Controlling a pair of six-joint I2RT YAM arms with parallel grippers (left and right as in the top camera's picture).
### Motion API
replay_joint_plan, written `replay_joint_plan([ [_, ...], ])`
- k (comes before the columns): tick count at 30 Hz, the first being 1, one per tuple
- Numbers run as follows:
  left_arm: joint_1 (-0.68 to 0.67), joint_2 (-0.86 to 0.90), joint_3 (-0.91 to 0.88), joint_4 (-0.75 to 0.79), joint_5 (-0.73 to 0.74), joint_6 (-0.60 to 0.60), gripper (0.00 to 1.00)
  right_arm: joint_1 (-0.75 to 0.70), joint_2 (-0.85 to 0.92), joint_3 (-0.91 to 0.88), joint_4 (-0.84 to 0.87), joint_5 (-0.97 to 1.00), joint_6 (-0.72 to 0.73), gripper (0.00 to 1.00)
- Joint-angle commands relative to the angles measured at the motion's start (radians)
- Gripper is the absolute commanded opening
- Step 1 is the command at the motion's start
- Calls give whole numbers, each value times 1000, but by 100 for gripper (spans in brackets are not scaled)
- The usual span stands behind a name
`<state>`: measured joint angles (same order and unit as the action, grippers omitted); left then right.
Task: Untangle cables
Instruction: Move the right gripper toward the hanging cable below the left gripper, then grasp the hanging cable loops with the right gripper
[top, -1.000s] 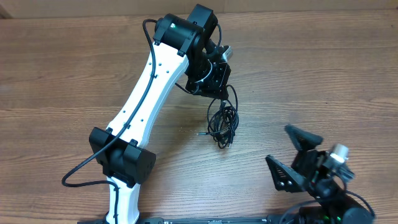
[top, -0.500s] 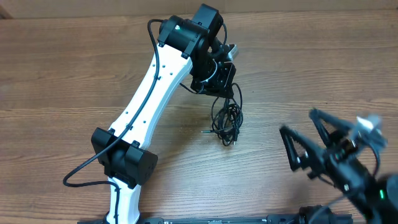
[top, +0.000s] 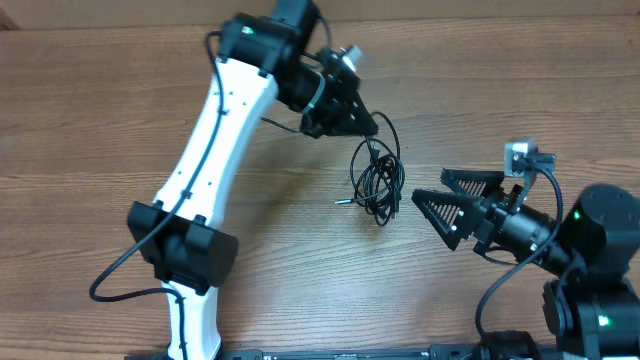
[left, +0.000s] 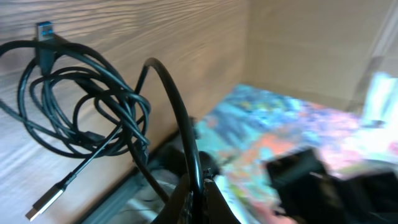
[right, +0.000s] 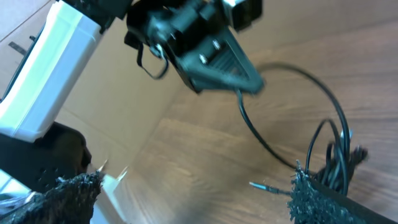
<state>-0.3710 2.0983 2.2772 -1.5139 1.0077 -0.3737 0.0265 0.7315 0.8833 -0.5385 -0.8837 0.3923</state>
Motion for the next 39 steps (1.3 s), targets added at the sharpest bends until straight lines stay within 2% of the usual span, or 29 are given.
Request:
replay_joint_plan([
  [1, 25, -18, 11, 0, 172, -60, 4, 2, 45, 12, 6, -38, -10, 99],
  [5, 32, -18, 11, 0, 172, -140, 4, 47, 117, 12, 9, -22, -127, 100],
  [9, 30, -18, 11, 2, 172, -211, 4, 131, 173, 16, 16, 91, -127, 100],
  [11, 32, -18, 11, 10, 172, -227, 4, 185, 197, 16, 18, 204, -79, 100],
  [13, 39, -18, 11, 10, 175, -247, 4, 229, 219, 16, 17, 340, 30, 100],
  [15, 47, -18, 11, 10, 199, -247, 4, 265, 248, 16, 26, 404, 97, 100],
  [22, 70, -18, 11, 8, 220, -175, 4, 283, 343, 16, 46, 486, 236, 100],
  [27, 91, -18, 11, 7, 215, -121, 4, 254, 348, 16, 50, 550, 267, 100],
  [29, 98, -18, 11, -2, 216, -107, 5, 248, 350, 16, 56, 553, 270, 90],
  [32, 100, -18, 11, -8, 217, -105, 4, 249, 367, 16, 58, 549, 316, 68],
  [34, 97, -18, 11, -13, 225, -105, 4, 249, 388, 16, 58, 534, 336, 59],
  [36, 95, -18, 11, -25, 236, -105, 4, 249, 415, 16, 62, 514, 345, 53],
  [39, 96, -18, 11, -26, 221, -105, 4, 249, 450, 16, 85, 462, 345, 51],
])
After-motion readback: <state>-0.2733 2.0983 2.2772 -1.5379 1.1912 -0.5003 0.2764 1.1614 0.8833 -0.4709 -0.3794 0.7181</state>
